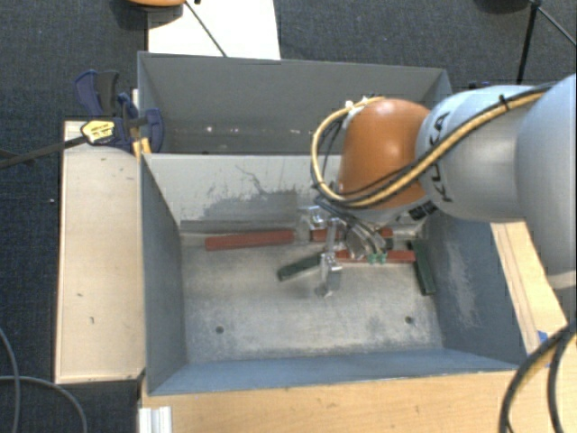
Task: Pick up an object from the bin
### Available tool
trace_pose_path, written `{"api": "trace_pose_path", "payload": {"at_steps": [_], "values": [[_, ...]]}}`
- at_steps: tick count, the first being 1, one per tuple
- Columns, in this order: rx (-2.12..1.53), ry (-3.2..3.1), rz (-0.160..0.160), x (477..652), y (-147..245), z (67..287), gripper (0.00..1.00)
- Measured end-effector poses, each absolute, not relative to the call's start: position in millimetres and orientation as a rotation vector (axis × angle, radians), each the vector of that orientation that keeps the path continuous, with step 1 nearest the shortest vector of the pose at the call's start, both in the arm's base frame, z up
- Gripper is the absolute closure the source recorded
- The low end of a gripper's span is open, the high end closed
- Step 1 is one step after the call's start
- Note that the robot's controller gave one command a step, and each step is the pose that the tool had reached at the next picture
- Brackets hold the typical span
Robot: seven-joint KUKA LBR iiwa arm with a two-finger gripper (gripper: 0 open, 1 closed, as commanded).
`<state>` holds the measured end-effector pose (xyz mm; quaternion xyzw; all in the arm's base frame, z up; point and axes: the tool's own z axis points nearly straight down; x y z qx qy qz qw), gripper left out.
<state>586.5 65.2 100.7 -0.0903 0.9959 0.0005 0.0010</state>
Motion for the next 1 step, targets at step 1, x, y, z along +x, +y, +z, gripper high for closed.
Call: {"api": "trace_pose_path", "payload": {"at_steps": [1], "values": [[-0.189, 3.134, 0.002, 588.5, 64.2, 76.0, 0.0]]}}
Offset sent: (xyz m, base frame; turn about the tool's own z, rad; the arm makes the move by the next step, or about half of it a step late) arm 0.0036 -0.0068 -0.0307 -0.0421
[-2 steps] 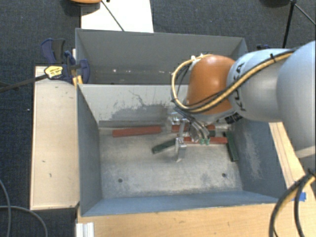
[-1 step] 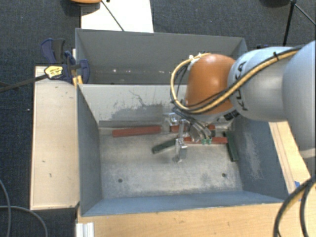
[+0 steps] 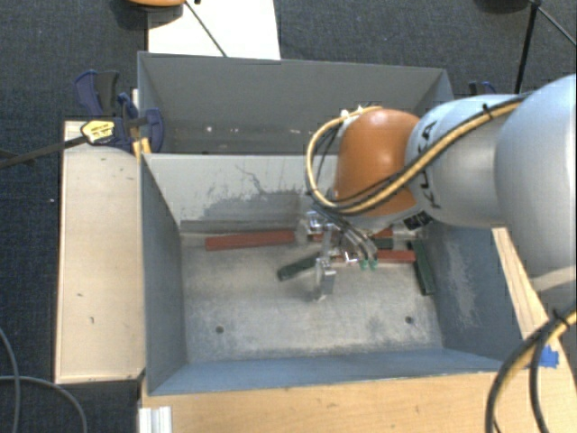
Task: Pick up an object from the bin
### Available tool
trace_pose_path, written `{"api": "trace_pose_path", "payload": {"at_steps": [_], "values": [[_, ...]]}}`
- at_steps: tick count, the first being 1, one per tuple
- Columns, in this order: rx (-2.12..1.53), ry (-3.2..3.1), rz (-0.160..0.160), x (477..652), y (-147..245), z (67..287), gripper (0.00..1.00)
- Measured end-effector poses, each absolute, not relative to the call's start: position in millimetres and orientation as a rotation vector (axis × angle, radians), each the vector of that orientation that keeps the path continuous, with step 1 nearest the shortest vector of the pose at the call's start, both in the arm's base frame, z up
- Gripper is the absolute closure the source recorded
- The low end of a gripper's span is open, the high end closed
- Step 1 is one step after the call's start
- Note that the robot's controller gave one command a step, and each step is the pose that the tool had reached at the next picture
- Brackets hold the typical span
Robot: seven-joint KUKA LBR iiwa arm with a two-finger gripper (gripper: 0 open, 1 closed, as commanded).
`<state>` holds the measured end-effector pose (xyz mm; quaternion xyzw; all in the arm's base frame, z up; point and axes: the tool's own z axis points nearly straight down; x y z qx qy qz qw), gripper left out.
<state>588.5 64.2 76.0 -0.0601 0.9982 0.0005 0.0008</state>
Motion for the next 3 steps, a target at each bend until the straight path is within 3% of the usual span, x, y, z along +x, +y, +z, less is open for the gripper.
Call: {"api": "trace_pose_path", "payload": {"at_steps": [1, 3], "values": [[-0.346, 3.119, 0.001, 591.0, 58.5, 70.7, 1.0], [-0.345, 3.125, 0.001, 589.4, 58.4, 75.9, 1.0]]}}
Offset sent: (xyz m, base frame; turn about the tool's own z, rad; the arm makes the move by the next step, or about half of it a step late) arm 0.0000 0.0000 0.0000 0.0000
